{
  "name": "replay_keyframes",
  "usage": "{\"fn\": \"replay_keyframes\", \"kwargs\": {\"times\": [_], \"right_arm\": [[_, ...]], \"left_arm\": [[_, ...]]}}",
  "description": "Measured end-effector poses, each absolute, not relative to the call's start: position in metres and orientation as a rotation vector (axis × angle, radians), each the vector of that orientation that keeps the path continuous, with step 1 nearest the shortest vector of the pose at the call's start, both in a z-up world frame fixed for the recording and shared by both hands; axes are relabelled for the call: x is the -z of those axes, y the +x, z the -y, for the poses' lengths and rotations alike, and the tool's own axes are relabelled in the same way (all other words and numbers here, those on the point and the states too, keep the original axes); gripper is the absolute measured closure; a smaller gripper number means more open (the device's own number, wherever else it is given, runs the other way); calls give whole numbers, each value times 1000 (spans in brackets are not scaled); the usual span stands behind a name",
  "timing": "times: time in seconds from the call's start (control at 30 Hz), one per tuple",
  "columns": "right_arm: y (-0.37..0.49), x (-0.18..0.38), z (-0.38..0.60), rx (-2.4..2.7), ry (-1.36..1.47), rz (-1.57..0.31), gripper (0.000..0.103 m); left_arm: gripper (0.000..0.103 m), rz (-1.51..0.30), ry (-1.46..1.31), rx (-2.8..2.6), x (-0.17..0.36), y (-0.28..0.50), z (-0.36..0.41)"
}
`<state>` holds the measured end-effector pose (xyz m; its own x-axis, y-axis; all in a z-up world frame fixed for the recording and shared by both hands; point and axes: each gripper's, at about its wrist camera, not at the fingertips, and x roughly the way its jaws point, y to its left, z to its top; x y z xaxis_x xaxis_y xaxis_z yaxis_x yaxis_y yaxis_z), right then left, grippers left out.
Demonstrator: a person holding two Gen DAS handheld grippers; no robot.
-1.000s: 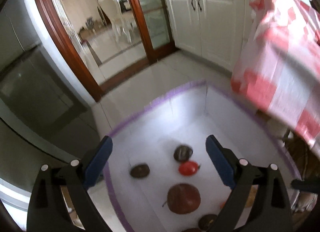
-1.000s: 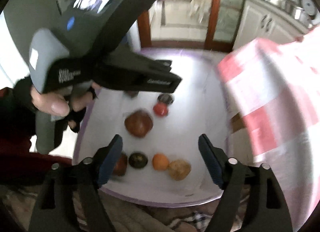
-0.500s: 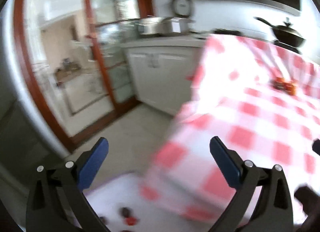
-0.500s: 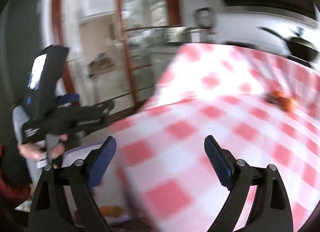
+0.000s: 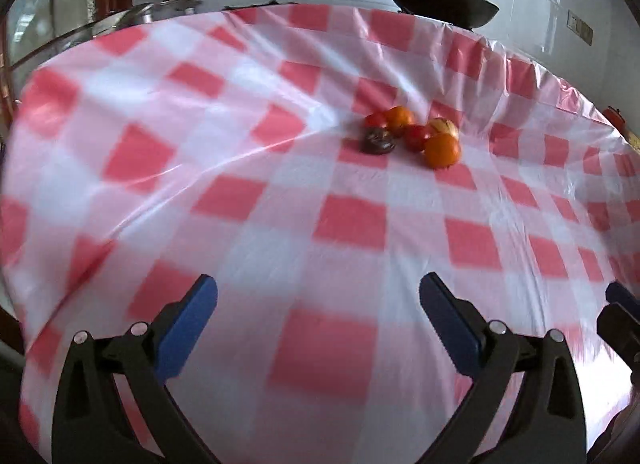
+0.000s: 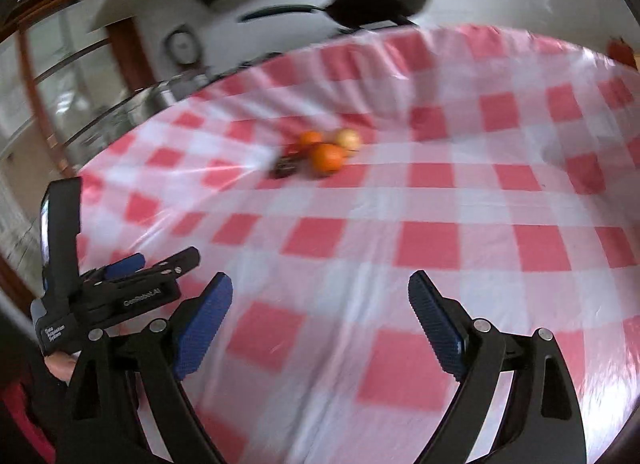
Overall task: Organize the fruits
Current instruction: 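Move both open tools back over the fruit cluster on the table, then grasp another orange with the right tool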
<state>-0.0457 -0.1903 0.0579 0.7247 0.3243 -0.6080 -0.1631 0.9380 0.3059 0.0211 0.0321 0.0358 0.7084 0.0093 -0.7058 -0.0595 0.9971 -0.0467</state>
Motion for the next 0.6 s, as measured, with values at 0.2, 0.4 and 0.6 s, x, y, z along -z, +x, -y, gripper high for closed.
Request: {"fn": "replay_keyframes", "kwargs": {"times": [0.2, 0.4, 0.6], "right_arm": [[27, -38, 197, -221, 272, -799, 16], [89, -28, 181, -209, 239, -832, 16], [145, -27, 162, -228, 216, -843, 16]], "left_arm": [[2, -823, -203, 1, -24, 62, -36], [2, -799, -302, 44, -21, 61, -47], [2, -794, -372, 16, -18, 59, -59]]}}
